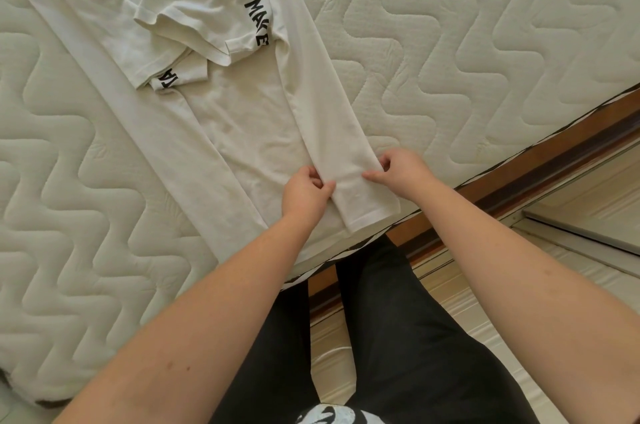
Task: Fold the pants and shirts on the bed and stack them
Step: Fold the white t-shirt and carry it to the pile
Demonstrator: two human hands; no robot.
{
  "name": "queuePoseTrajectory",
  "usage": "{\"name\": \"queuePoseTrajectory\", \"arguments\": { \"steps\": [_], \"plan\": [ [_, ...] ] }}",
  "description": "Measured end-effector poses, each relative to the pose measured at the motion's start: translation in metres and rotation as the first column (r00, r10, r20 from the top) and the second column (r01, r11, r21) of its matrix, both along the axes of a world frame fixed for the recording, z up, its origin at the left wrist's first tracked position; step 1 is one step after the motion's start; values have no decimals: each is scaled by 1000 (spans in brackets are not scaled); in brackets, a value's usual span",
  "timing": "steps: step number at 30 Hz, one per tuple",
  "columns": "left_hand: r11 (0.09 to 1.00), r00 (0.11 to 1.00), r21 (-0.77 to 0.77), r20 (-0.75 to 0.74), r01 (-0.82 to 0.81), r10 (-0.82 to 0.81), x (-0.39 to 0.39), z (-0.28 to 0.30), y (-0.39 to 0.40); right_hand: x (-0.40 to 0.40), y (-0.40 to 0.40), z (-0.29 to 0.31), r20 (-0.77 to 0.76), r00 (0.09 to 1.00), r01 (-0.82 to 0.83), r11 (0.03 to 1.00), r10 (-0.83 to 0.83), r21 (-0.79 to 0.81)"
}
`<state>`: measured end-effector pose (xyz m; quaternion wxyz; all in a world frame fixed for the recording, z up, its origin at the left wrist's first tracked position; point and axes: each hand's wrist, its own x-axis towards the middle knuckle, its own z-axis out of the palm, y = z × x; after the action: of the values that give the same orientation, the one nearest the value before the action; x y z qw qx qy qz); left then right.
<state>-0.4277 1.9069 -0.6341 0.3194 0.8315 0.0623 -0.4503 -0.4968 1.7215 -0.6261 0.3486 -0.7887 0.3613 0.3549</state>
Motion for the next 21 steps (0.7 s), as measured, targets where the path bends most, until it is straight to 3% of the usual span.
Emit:
{"name": "queuePoseTrajectory", "arguments": {
  "steps": [5, 12, 14, 18, 21],
  "plan": [
    [971, 977, 114, 21, 210, -214, 1, 3, -3, -12, 3, 4, 8, 998, -56, 998, 56, 12],
    [961, 970, 133, -15, 244, -244, 9, 7, -1, -13, -3, 10, -159, 948, -290, 955, 277, -66],
    [990, 991, 80, 50, 119, -123, 16, 7, -2, -5, -5, 13, -120, 965, -246, 962, 232, -119],
    [981, 965, -94, 188, -169, 185, 50, 11, -15, 28, -7, 14, 142, 989, -13, 989, 34, -146],
    [924, 922, -157, 121, -348, 368, 78, 11, -35, 62, -2, 12, 236, 969, 97, 992, -75, -81]
  ]
}}
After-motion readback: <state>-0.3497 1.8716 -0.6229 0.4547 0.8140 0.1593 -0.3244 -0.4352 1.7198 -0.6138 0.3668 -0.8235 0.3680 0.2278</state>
